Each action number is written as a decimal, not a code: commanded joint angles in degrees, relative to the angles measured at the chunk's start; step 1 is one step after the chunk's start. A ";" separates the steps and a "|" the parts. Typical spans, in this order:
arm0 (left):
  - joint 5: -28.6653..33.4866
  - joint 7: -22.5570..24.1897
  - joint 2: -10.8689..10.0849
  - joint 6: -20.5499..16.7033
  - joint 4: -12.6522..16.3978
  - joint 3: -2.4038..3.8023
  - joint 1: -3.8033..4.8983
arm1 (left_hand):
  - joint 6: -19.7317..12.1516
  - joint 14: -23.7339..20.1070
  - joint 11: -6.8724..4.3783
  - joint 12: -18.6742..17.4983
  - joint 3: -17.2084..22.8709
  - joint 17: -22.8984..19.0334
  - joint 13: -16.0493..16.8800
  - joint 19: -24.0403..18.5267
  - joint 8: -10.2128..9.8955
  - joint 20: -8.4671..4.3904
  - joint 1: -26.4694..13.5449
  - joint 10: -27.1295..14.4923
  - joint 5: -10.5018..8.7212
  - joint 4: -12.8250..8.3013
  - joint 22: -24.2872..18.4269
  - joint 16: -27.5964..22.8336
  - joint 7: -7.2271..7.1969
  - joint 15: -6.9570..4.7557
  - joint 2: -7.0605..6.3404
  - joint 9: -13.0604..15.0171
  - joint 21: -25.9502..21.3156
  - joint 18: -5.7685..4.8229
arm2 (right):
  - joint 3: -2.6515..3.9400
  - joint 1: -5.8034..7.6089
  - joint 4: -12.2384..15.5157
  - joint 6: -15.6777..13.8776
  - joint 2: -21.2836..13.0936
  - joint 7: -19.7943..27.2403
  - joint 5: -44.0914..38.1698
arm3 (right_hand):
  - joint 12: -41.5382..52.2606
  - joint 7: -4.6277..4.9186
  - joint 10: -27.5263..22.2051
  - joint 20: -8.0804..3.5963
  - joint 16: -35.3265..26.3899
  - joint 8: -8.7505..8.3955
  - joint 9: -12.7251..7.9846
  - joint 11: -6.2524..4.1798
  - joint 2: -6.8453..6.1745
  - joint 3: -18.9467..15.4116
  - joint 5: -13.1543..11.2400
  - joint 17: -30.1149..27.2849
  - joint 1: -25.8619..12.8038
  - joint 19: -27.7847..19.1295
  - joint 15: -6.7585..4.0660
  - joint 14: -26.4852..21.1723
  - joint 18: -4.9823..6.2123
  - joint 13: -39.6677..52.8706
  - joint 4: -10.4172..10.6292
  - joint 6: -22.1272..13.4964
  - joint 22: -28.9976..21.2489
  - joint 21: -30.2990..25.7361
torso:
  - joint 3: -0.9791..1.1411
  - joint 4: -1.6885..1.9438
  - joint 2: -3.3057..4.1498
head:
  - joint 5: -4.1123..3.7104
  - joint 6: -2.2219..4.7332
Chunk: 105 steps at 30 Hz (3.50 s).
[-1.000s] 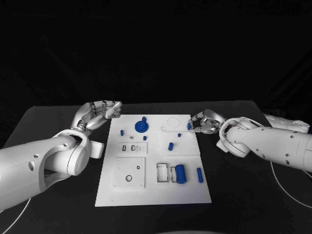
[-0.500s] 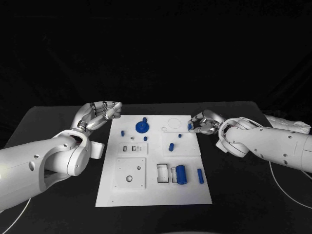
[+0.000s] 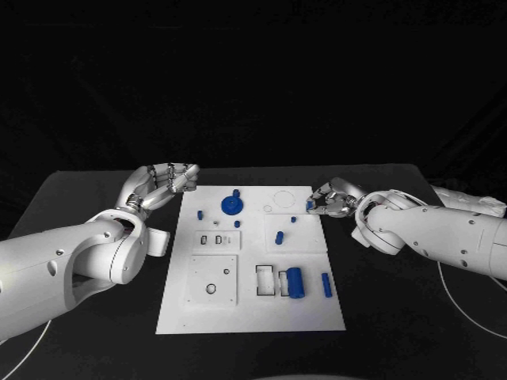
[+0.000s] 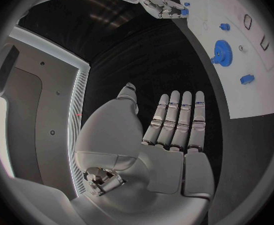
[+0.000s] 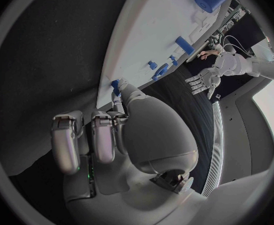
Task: Assemble the parts on the task board
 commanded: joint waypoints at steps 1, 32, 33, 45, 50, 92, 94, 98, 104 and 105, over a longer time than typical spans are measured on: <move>-0.32 0.67 0.02 0.20 0.20 0.05 0.05 | -0.41 -0.28 0.09 -0.23 0.01 0.06 0.10 -0.40 0.23 -0.17 -0.07 -0.49 0.22 -0.17 -0.06 -0.17 1.53 -0.03 0.51 0.05 -0.32 0.80 | -0.09 -0.15 0.06 1.34 0.12 -0.88 -1.60 | -0.39 0.04 6.22 -0.11 0.24 0.58 0.24 -0.23 1.19 0.12 -0.22 15.06 0.56 6.00 -0.33 6.07 -0.39 14.84 0.40 1.32 15.07 0.26 | 0.03 -0.01 -0.03 | 0.07 0.01; -0.32 0.67 0.49 0.28 -0.31 0.04 0.04 | -0.47 -0.28 0.09 -0.23 -0.11 0.09 0.12 -0.41 0.34 -0.17 -0.01 -0.49 0.36 -0.17 -0.09 -0.16 1.53 -0.02 0.57 0.09 -0.32 0.80 | -0.02 2.65 13.44 -7.47 -1.55 -0.85 4.21 | -0.39 0.70 6.22 0.06 0.24 0.60 0.09 0.34 0.66 -0.50 0.16 15.06 1.76 6.00 -0.09 6.07 -0.39 14.84 -0.39 3.48 15.07 0.26 | -0.06 0.11 -0.16 | 1.63 0.04; -0.32 0.66 0.53 0.28 -0.34 0.04 0.04 | -0.47 -0.28 0.09 -0.23 -0.11 0.09 0.12 -0.41 0.34 -0.17 -0.01 -0.49 0.36 -0.17 -0.09 -0.16 1.53 -0.02 0.57 0.09 -0.32 0.80 | -0.02 2.73 13.94 -7.11 -1.39 -1.26 4.20 | -0.39 0.77 6.22 0.08 0.24 0.57 0.07 0.41 0.62 -0.52 0.17 15.06 1.84 6.00 -0.05 6.07 -0.39 14.84 -0.46 3.53 15.07 0.26 | -0.08 0.11 -0.18 | 1.84 -0.10; -0.32 0.59 0.99 0.27 -0.81 0.04 0.04 | -0.49 -0.28 0.09 -0.23 -0.12 0.09 0.13 -0.42 0.38 -0.17 0.04 -0.48 0.40 -0.17 -0.10 -0.16 1.53 -0.02 0.64 0.10 -0.33 0.80 | 0.04 3.06 17.72 -3.35 2.83 -7.11 3.58 | -0.39 1.49 6.22 0.50 0.24 0.14 -0.18 1.20 0.75 -0.58 0.64 15.06 2.23 6.00 0.57 6.07 -0.39 14.84 -0.80 3.77 15.07 0.26 | -0.09 0.20 -0.30 | 4.56 -1.43; -0.32 0.59 1.22 0.27 -0.89 0.04 0.04 | -0.53 -0.28 0.09 -0.22 -0.14 0.11 0.14 -0.42 0.45 -0.17 0.13 -0.48 0.49 -0.18 -0.12 -0.15 1.53 -0.02 0.76 0.12 -0.33 0.80 | 0.05 2.95 17.93 -3.18 4.92 -8.57 2.18 | -0.39 1.75 6.22 0.73 0.24 -0.08 -0.30 1.53 0.86 -0.58 0.86 15.06 2.34 6.00 0.88 6.07 -0.39 14.84 -0.92 3.79 15.07 0.26 | -0.11 0.23 -0.18 | 5.59 -1.84; -0.32 0.56 0.62 0.06 -0.11 0.05 0.08 | -0.60 -0.27 0.09 -0.20 -0.14 0.15 0.17 -0.42 0.59 -0.17 0.40 -0.46 0.67 -0.21 -0.15 -0.13 1.53 -0.03 1.06 0.16 -0.33 0.81 | 0.06 -0.38 14.54 -6.69 14.17 -13.05 -5.87 | -0.39 2.57 6.22 1.55 0.24 -0.77 -0.69 2.44 0.88 -1.06 1.02 15.06 1.60 6.00 1.85 6.07 -0.39 14.84 -0.65 3.81 15.07 0.26 | -0.12 0.04 -0.20 | 6.29 -3.20; -0.32 0.58 0.55 0.03 -0.02 0.05 0.08 | -0.60 -0.27 0.09 -0.20 -0.14 0.15 0.17 -0.42 0.59 -0.17 0.40 -0.46 0.67 -0.21 -0.15 -0.13 1.53 -0.03 1.06 0.16 -0.33 0.81 | 0.06 -0.44 14.48 -6.68 14.28 -13.08 -5.91 | -0.39 2.57 6.22 1.55 0.24 -0.77 -0.69 2.44 0.88 -1.06 1.02 15.06 1.60 6.00 1.85 6.07 -0.39 14.84 -0.65 3.81 15.07 0.26 | -0.12 0.03 -0.18 | 6.28 -3.22; -0.32 0.58 0.48 0.00 0.05 0.05 0.08 | -0.60 -0.27 0.09 -0.20 -0.14 0.15 0.17 -0.42 0.59 -0.17 0.40 -0.46 0.67 -0.21 -0.15 -0.13 1.53 -0.03 1.06 0.16 -0.33 0.81 | 0.06 -0.54 14.23 -6.61 14.45 -13.10 -5.95 | -0.39 2.65 6.22 1.60 0.24 -0.84 -0.73 2.52 0.87 -1.08 1.03 15.06 1.59 6.00 1.90 6.07 -0.39 14.84 -0.66 3.78 15.07 0.26 | -0.13 0.08 -0.23 | 6.15 -3.27; -0.32 0.63 0.49 0.00 -0.02 0.06 0.09 | -0.60 -0.27 0.09 -0.20 -0.14 0.15 0.17 -0.42 0.59 -0.17 0.40 -0.46 0.67 -0.21 -0.15 -0.13 1.53 -0.03 1.06 0.16 -0.33 0.81 | 0.06 -0.88 13.71 -6.40 14.68 -13.03 -5.97 | -0.39 2.71 6.22 1.65 0.24 -0.91 -0.77 2.59 0.88 -1.09 1.03 15.06 1.57 6.00 1.94 6.07 -0.39 14.84 -0.66 3.74 15.07 0.26 | -0.06 0.08 -0.23 | 6.21 -3.32; -0.32 0.64 0.48 0.01 -0.03 0.06 0.09 | -0.60 -0.27 0.09 -0.20 -0.14 0.15 0.17 -0.42 0.59 -0.17 0.40 -0.46 0.67 -0.21 -0.15 -0.13 1.53 -0.03 1.06 0.16 -0.33 0.81 | 0.06 -0.91 13.61 -6.38 14.74 -13.01 -5.97 | -0.39 2.72 6.22 1.66 0.24 -0.93 -0.77 2.60 0.88 -1.10 1.03 15.06 1.56 6.00 1.95 6.07 -0.39 14.84 -0.66 3.72 15.07 0.26 | -0.05 0.05 -0.23 | 6.21 -3.32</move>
